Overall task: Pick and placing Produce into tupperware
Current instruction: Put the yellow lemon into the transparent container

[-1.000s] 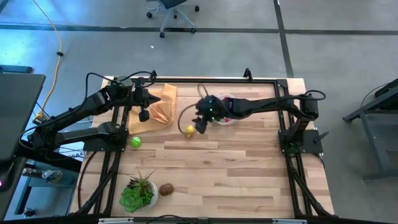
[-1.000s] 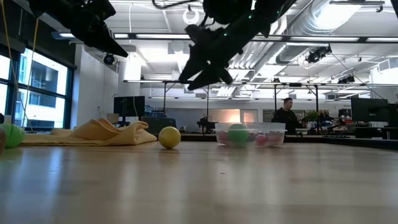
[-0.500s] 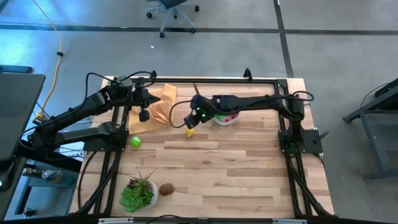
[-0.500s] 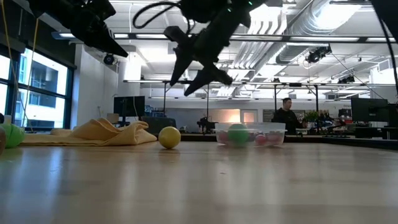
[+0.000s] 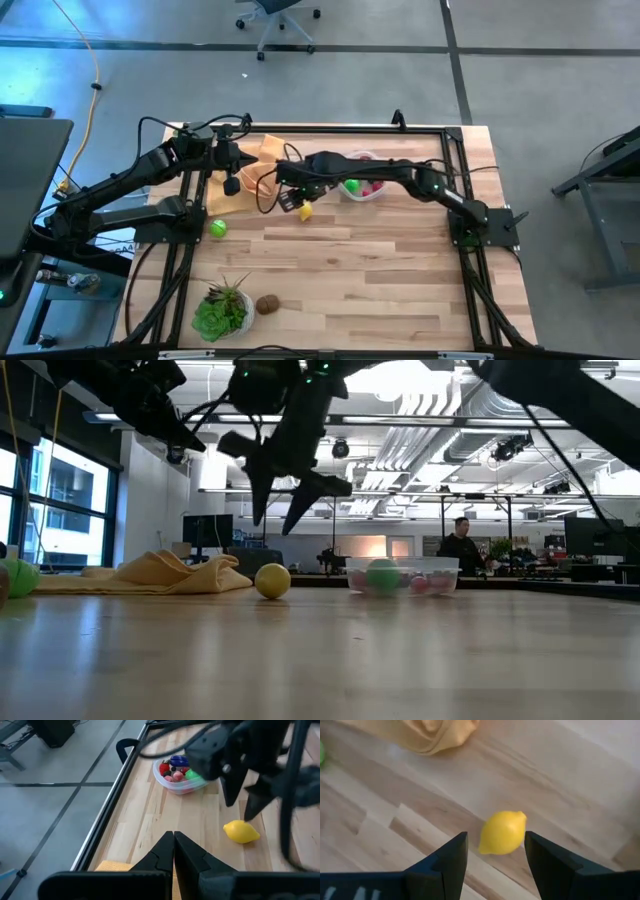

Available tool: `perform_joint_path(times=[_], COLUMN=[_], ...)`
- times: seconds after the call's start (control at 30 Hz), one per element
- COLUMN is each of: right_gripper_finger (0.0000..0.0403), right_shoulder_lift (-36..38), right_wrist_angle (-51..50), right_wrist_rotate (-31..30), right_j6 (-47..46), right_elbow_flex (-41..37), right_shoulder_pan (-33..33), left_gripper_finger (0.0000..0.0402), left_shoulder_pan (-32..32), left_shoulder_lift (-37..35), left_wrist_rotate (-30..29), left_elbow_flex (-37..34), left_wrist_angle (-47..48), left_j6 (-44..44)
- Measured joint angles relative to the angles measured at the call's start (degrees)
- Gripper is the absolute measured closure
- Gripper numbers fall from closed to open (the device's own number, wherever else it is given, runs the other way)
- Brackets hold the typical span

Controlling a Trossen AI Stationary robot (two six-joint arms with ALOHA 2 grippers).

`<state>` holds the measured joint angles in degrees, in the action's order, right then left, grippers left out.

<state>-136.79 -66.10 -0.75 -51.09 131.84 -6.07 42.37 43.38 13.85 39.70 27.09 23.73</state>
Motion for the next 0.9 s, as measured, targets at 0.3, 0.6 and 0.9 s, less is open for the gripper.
perform_joint_path(times=[0.3, 0.6, 0.9], right_gripper_finger=[0.0214, 0.0214, 0.0209], right_shoulder_lift=[-3.5, -3.6, -4.2], right_wrist_angle=[-2.9, -3.9, -4.4], right_wrist_rotate=[-0.1, -5.3, -7.4], right_j6=[-11.9, -13.4, -12.7], right_elbow_flex=[2.8, 2.7, 2.6], right_shoulder_pan=[2.1, 3.1, 3.2], left_gripper_finger=[0.0399, 0.0399, 0.0399], left_shoulder_pan=[0.0, 0.0, 0.0], left_shoulder_lift=[0.0, 0.0, 0.0], left_wrist_rotate=[0.0, 0.0, 0.0], left_elbow_flex=[0.0, 0.0, 0.0], left_wrist_angle=[0.0, 0.0, 0.0], left_j6=[0.0, 0.0, 0.0])
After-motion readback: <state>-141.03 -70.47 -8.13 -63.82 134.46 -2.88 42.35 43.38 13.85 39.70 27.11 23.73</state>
